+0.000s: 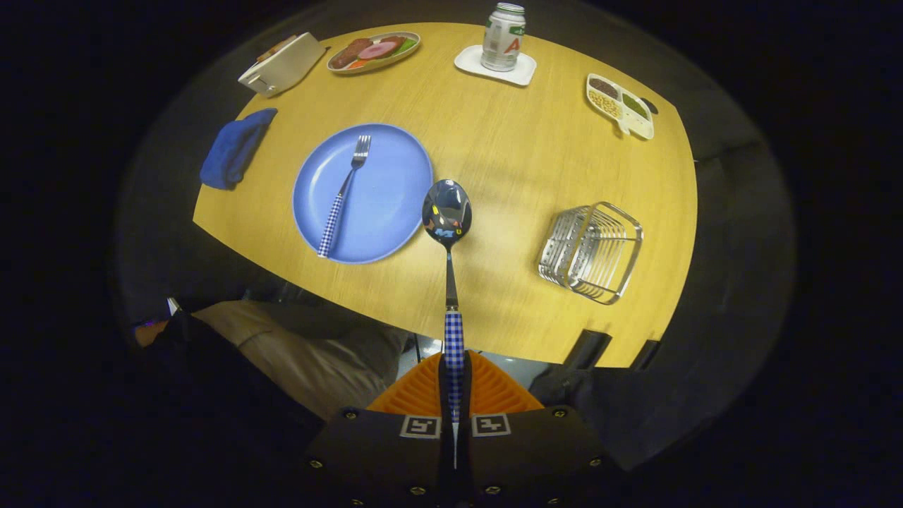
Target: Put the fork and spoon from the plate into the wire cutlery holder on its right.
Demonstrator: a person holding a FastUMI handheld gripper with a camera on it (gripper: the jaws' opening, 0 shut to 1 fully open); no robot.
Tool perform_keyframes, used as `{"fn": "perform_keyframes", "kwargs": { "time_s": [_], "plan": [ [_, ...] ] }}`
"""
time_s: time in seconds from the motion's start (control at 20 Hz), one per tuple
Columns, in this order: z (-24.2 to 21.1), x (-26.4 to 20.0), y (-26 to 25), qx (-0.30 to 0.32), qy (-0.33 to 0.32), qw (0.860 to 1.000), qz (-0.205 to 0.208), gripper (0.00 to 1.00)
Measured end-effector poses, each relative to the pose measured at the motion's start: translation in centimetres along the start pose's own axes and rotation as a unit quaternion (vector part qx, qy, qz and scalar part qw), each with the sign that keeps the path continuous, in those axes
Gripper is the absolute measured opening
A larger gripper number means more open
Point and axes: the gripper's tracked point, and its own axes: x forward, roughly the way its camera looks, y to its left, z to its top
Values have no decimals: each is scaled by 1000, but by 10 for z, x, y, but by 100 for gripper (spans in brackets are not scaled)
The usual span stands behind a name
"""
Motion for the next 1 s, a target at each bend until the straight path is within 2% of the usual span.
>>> {"fn": "perform_keyframes", "kwargs": {
  "time_s": [0.25, 0.45, 0.65, 1.0],
  "plan": [
    [-30, -19, -33, 21, 28, 999, 7, 2],
    [-39, -27, -78, 44, 54, 998, -9, 2],
    [-29, -26, -115, 57, 77, 995, -18, 2],
    [-9, 4, -129, 40, 146, 988, -8, 2]
  ]
}}
